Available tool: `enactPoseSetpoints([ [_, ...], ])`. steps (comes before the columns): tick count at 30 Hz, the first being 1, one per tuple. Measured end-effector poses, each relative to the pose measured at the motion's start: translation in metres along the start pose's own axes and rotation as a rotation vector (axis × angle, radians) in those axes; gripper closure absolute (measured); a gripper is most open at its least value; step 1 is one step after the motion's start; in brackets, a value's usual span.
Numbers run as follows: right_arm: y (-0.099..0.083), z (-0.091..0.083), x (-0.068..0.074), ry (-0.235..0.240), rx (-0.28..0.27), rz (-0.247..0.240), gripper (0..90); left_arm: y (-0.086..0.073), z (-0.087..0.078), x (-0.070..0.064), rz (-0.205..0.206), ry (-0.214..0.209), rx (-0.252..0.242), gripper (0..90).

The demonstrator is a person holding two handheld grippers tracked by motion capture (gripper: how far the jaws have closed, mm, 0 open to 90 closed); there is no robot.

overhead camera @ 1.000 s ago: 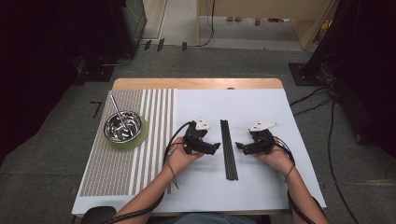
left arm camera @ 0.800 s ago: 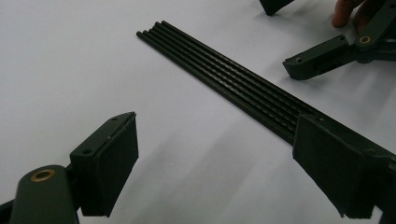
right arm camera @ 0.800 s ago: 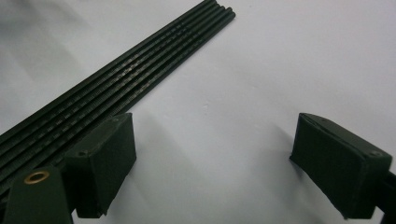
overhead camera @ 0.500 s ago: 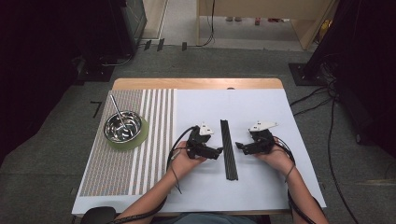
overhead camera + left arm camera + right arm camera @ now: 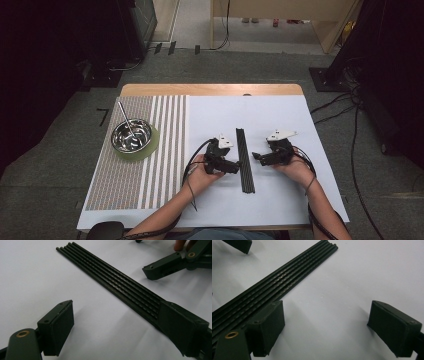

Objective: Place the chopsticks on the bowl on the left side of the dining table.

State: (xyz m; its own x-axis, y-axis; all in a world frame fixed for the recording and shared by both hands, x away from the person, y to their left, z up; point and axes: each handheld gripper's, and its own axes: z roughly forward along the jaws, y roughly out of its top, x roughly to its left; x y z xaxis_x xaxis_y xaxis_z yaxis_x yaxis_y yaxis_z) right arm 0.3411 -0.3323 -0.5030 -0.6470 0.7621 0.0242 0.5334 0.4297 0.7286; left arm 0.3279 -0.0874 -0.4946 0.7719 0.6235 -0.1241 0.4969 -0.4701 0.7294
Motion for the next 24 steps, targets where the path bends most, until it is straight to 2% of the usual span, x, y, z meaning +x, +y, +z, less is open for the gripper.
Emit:
enactPoseSetpoints([
  [9,0.000,0.000,0.000,0.000,-0.001,0.001,13.3,-0.001,0.004,-0.006,0.016,0.019,-0.015,14.7],
  [14,0.000,0.000,0.000,0.000,-0.001,0.001,13.3,-0.002,0.006,-0.012,0.062,0.031,-0.007,14.6],
  [24,0.000,0.000,0.000,0.000,0.000,0.001,13.3,-0.002,0.006,-0.011,0.064,0.025,-0.003,14.6],
])
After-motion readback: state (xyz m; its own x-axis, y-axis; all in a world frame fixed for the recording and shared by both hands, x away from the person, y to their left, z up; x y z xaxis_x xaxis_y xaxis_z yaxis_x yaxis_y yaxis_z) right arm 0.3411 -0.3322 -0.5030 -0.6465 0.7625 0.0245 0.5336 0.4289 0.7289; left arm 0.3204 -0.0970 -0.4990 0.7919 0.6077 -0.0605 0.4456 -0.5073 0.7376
